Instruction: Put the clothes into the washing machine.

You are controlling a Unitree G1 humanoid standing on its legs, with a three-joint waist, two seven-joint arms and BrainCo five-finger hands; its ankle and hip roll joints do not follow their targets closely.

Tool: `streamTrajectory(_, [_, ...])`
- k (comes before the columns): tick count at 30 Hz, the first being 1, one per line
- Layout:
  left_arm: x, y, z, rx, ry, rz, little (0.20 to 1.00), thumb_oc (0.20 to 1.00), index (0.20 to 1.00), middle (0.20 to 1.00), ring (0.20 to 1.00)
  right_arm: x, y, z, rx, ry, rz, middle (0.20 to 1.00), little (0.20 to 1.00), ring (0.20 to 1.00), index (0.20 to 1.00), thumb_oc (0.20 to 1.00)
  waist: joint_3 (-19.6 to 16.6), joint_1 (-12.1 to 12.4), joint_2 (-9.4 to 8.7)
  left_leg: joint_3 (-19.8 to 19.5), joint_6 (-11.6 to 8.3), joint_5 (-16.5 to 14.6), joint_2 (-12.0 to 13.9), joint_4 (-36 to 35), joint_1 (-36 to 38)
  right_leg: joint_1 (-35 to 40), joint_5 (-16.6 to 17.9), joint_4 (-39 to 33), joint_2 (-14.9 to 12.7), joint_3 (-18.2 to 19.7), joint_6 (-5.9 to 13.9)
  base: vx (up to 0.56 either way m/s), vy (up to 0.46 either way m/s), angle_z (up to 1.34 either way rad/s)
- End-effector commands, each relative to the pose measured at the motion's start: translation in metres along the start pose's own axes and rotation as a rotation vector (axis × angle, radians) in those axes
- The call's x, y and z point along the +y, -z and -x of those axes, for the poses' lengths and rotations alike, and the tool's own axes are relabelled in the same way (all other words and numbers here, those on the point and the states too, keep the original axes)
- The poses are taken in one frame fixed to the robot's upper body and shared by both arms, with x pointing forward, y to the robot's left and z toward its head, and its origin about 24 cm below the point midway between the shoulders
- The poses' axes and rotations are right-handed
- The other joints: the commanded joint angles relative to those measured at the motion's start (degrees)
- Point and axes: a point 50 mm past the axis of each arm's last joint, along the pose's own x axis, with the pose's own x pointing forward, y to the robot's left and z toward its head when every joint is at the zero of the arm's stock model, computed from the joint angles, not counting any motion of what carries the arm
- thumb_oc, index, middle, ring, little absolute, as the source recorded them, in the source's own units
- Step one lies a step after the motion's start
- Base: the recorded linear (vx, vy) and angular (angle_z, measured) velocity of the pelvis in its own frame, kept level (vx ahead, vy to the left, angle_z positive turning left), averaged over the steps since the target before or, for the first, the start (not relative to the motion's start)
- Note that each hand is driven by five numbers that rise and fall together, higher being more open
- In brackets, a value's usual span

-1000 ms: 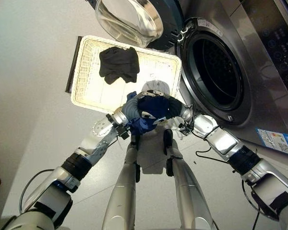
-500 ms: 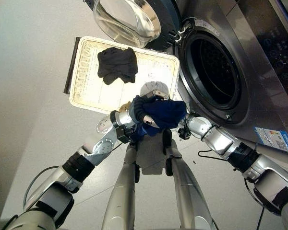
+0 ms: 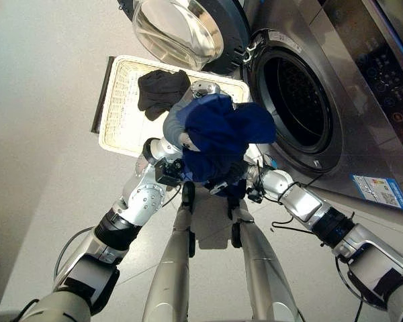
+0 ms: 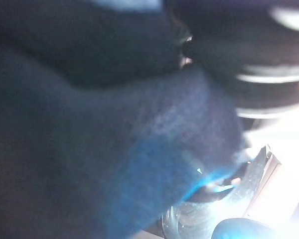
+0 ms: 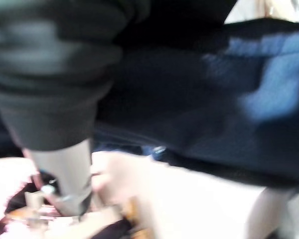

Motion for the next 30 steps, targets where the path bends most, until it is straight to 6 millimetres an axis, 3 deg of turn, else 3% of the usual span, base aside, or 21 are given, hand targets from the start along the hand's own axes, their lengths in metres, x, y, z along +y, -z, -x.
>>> streamTrajectory(1, [-0.014,-0.016,-0.021,-0.114,0.038,-0.038,0.200,0.200,0.200,0.200,0.200,0.012,-0.034,-0.004,-0.220,-0.116,-0.233,0.200,0.200,0.200,0.200,0.200,-0.8,-0.6,1.35,3.6,3.05,-4.3,-5.0,3.3,0.2,4.1,6.1,-11.1,0.1,-1.1,2.83,0.00,0.036,-0.07])
streamTrajectory(5, [0.000,-0.007,-0.012,-0.040,-0.162,-0.143,0.200,0.200,0.200,0.200,0.200,0.035,-0.049,-0.002,-0.361,-0.277,-0.562,0.200,0.200,0.200,0.200,0.200,-0.8,-1.1,1.64,3.7,3.25,-4.1,-5.1,2.4,0.5,4.3,6.4,-12.0,0.4,-0.8,3.01,-0.01,0.030,-0.05])
streamTrajectory(9, [0.010,-0.006,-0.001,0.030,-0.288,-0.252,0.200,0.200,0.200,0.200,0.200,0.044,-0.057,0.004,-0.430,-0.355,-0.645,0.200,0.200,0.200,0.200,0.200,-0.8,-1.2,1.71,3.8,3.33,-3.7,-5.0,1.7,0.3,4.0,6.8,-12.5,0.4,-1.0,3.37,-0.02,-0.001,-0.07])
streamTrajectory(10, [0.013,-0.005,0.003,0.050,-0.315,-0.272,0.200,0.200,0.200,0.200,0.200,0.046,-0.061,0.006,-0.450,-0.375,-0.655,0.407,0.407,0.407,0.407,0.407,-0.8,-1.1,1.72,3.8,3.33,-3.5,-4.9,1.6,0.1,3.8,6.9,-12.6,0.5,-1.1,3.44,-0.02,-0.017,-0.04])
streamTrajectory(11, [0.016,-0.004,0.008,0.067,-0.350,-0.283,0.200,0.200,0.200,0.200,0.200,0.049,-0.064,0.008,-0.466,-0.405,-0.678,0.777,0.777,0.777,0.777,0.777,-0.8,-1.2,1.71,3.9,3.35,-3.3,-4.8,1.3,-0.1,3.6,7.1,-12.7,0.5,-1.2,3.51,-0.03,-0.019,-0.03])
streamTrajectory(12, [0.019,-0.003,0.013,0.090,-0.382,-0.301,0.200,0.200,0.200,0.200,0.200,0.052,-0.066,0.010,-0.481,-0.437,-0.708,1.000,1.000,1.000,1.000,1.000,-0.8,-1.2,1.66,4.0,3.33,-3.2,-4.7,1.2,-0.2,3.5,7.3,-12.9,0.5,-1.3,3.59,-0.03,-0.026,-0.05])
streamTrajectory(19, [0.046,0.011,0.046,0.237,-0.620,-0.415,0.200,0.200,0.200,0.200,0.200,0.058,-0.076,0.013,-0.573,-0.581,-0.899,1.000,1.000,1.000,1.000,1.000,-0.8,-0.9,1.16,4.4,3.08,-2.7,-4.3,1.2,-0.8,3.4,8.0,-13.5,0.0,-2.5,4.05,-0.02,-0.038,-0.04])
streamTrajectory(23, [0.060,0.010,0.070,0.297,-0.762,-0.514,0.200,0.200,0.200,0.200,0.200,0.049,-0.068,0.010,-0.565,-0.512,-0.929,1.000,1.000,1.000,1.000,1.000,-0.8,-0.6,0.94,5.1,2.67,-2.5,-3.9,1.5,-1.2,3.2,8.3,-13.8,-0.5,-3.8,4.31,0.00,0.000,-0.04])
streamTrajectory(30, [0.065,0.009,0.091,0.313,-0.809,-0.496,0.200,0.200,0.200,0.200,0.200,0.038,-0.055,0.013,-0.558,-0.413,-0.945,1.000,1.000,1.000,1.000,1.000,-0.8,-0.5,1.12,5.3,2.29,-2.2,-3.9,1.8,-2.1,2.5,8.6,-13.9,-0.8,-4.5,4.36,0.01,0.002,-0.07])
